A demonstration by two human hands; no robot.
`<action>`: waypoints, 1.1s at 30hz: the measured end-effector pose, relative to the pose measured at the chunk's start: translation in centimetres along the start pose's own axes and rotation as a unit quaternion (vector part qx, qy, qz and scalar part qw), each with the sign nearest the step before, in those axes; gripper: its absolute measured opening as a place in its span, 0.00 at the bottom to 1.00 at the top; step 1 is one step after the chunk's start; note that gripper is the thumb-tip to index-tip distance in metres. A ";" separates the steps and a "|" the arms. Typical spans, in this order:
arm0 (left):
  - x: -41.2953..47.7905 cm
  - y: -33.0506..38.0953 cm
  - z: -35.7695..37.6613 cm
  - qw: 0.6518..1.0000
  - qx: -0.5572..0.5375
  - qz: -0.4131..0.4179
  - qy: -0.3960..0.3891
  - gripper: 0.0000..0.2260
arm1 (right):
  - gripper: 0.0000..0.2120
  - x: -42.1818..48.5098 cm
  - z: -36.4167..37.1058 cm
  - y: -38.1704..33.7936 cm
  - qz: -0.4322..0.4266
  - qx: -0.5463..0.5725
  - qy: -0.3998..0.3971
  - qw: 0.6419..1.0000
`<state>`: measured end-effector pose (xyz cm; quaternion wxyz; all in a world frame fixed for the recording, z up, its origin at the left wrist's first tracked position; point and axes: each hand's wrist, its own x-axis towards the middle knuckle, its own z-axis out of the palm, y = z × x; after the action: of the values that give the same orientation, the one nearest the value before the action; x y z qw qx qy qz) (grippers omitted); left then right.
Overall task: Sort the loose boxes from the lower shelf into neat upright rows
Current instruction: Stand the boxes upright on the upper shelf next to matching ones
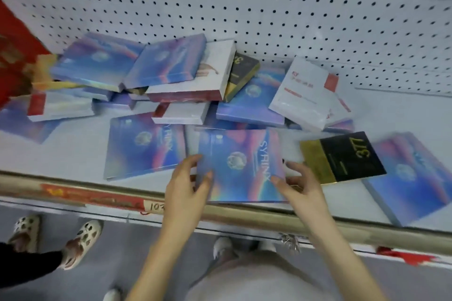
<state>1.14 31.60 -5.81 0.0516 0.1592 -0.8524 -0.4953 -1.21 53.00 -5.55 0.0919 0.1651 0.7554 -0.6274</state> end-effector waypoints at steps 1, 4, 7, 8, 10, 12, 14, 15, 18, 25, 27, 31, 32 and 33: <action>-0.1 0.1 0.3 1.000 -0.009 -0.002 0.014 0.13 | 0.16 -0.1 0.2 -0.2 0.022 0.028 -0.001 0.999; -0.6 0.2 0.7 0.994 -0.084 -0.048 0.058 0.12 | 0.08 -0.7 0.1 -0.7 0.033 0.057 -0.013 0.998; -1.1 0.1 0.6 0.983 -0.140 -0.102 0.055 0.12 | 0.06 -1.4 -0.5 -1.6 0.021 0.080 -0.020 0.996; -1.2 0.2 0.6 0.981 -0.152 -0.117 0.038 0.13 | 0.06 -1.5 -0.9 -1.6 0.023 0.092 -0.029 0.995; -1.4 0.9 0.2 0.973 -0.182 -0.142 0.000 0.16 | 0.09 -1.8 -1.5 -1.7 0.031 0.120 -0.046 0.991; -1.2 2.0 -0.5 0.968 -0.209 -0.133 -0.031 0.13 | 0.12 -1.6 -2.1 -2.1 0.029 0.139 -0.052 0.988; -0.6 3.2 -1.0 0.964 -0.235 -0.117 -0.043 0.11 | 0.15 -1.2 -2.7 -2.7 0.020 0.162 -0.053 0.985; -0.3 3.6 -1.0 0.960 -0.254 -0.114 -0.040 0.10 | 0.15 -1.0 -3.0 -3.0 0.012 0.167 -0.054 0.984; 1.1 4.3 -1.1 0.952 -0.277 -0.123 -0.033 0.10 | 0.12 -0.7 -3.7 -4.2 -0.013 0.158 -0.055 0.986; 0.7 3.9 -0.7 0.945 -0.193 -0.118 -0.234 0.10 | 0.09 1.3 -2.8 -5.0 0.014 0.156 0.024 0.987; 0.4 3.4 -1.1 0.950 -0.209 -0.125 -0.194 0.13 | 0.13 2.1 -1.9 -5.2 0.073 0.232 0.004 0.970; 0.6 2.0 -2.0 0.966 -0.194 -0.145 -0.087 0.22 | 0.22 4.9 -1.5 -5.7 0.200 0.426 -0.055 0.880; 0.7 1.9 -2.4 0.968 -0.199 -0.143 -0.061 0.16 | 0.25 5.7 -1.6 -5.8 0.206 0.462 -0.054 0.861; 0.8 1.8 -2.8 0.967 -0.208 -0.140 -0.038 0.09 | 0.26 6.4 -1.6 -5.9 0.201 0.482 -0.048 0.852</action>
<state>0.72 29.87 -2.91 -0.0189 0.2442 -0.7014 -0.6694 -9.17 54.50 -2.03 0.1606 0.3065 0.3035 -0.8878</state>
